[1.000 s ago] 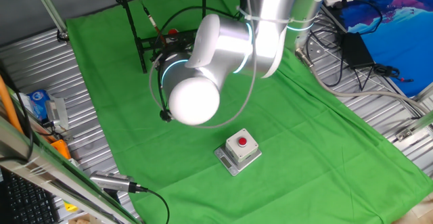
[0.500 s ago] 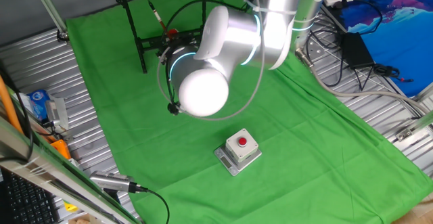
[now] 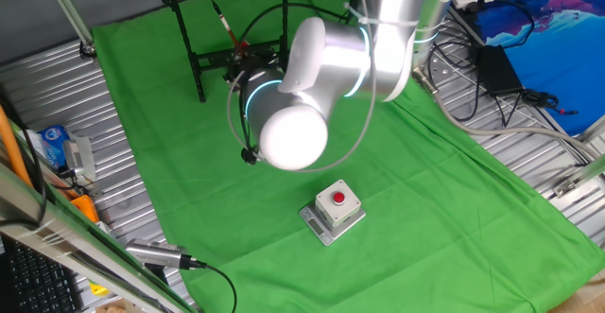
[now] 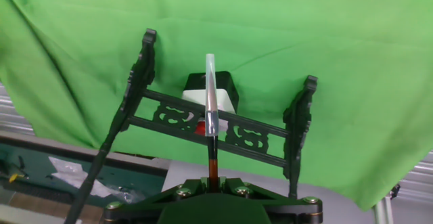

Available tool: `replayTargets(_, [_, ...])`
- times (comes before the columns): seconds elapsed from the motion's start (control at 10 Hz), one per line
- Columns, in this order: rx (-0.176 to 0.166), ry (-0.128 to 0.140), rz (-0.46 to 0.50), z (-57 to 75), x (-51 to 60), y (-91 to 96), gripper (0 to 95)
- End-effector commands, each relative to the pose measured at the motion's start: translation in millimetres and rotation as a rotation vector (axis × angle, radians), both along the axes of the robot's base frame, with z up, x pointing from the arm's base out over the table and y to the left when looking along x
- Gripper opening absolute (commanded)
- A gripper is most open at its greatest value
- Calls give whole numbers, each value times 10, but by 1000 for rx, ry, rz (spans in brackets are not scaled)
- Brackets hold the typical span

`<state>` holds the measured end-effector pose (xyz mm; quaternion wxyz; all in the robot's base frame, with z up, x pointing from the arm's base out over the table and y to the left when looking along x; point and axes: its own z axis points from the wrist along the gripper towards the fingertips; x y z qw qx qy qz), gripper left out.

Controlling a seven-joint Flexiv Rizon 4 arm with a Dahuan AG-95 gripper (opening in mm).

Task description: Place the brush on the pen rack

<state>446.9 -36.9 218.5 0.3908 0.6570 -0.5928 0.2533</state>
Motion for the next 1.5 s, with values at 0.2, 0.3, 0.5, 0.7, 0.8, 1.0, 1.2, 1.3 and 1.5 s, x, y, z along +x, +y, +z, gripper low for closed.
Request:
replayTargets(0.2, [-7,-9,19,3,-7,-11,0])
replayTargets(0.3, [-11,-13,27,3,-7,-11,0])
replayTargets(0.5, [-19,-28,54,-7,1,-20,0])
replayTargets(0.7, [-19,-31,72,-25,15,-36,0])
replayTargets(0.8, [-18,-33,76,-25,18,-36,0])
replayTargets(1.0, [-17,-35,90,-27,22,-39,0])
replayTargets(1.2, [-13,-36,105,-40,32,-50,0])
replayTargets(1.3, [-10,-35,109,-43,35,-53,0])
replayTargets(1.5, [-5,-33,111,-43,35,-53,0])
